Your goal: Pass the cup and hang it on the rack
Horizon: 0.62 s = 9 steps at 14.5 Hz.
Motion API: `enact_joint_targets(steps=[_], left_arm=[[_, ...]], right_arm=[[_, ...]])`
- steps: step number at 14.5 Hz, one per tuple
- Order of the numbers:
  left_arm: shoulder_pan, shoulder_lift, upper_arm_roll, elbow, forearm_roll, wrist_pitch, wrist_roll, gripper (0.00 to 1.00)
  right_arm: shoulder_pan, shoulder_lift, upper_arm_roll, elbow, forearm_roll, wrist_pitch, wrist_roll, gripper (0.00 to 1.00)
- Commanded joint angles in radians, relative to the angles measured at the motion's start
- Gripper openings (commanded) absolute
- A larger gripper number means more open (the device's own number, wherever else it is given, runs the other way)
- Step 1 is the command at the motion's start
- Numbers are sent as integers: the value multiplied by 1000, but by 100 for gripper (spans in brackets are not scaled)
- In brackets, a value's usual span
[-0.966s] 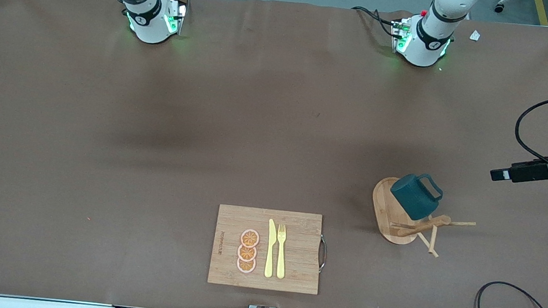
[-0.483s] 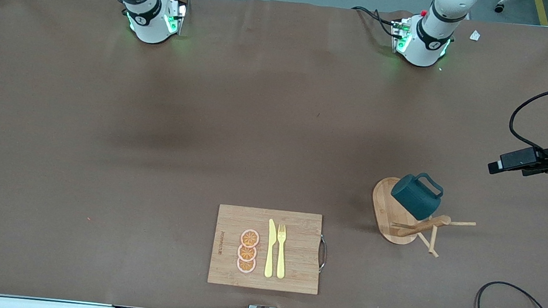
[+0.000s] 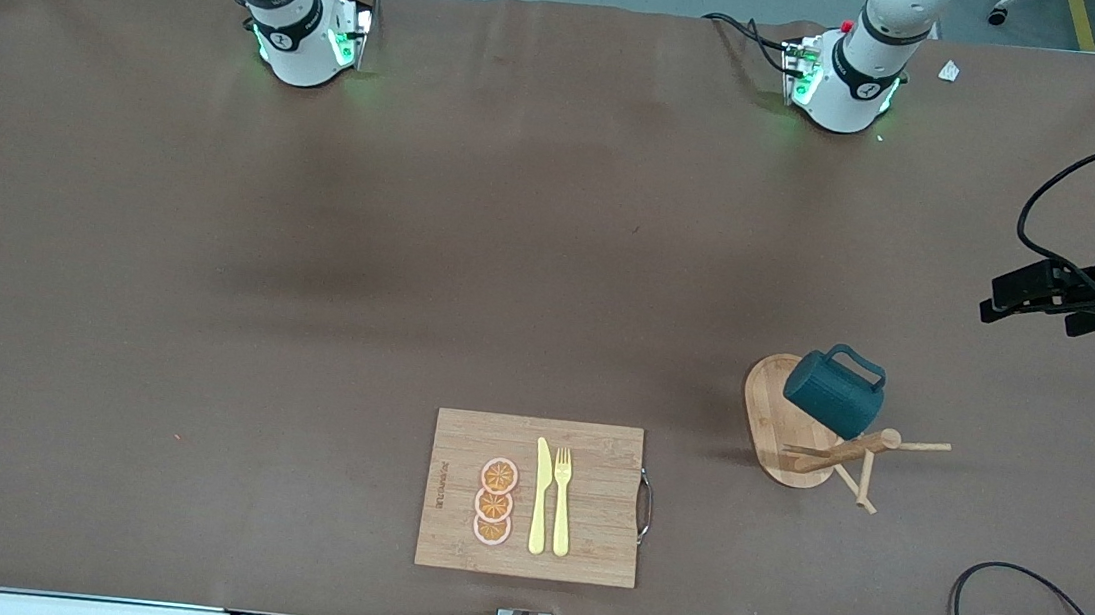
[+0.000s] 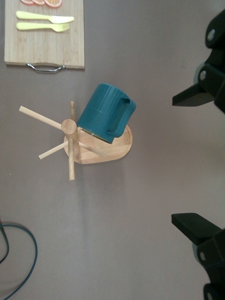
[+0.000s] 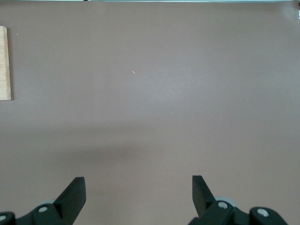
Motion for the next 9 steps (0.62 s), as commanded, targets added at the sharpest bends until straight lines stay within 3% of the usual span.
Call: enact_joint_targets(steps=[1,3,9], left_arm=[[-103,-63,126,40,-37,-28,25,100],[-201,-105,254,60,-75,-39,40,100],[-669,-278,915,63,-322,-45,141,100]], right_arm=[[-18,-9,13,-10,7,0,-14,100],[-18,-9,13,-10,7,1,-14,100],[-18,-9,13,-10,7,1,-14,100]])
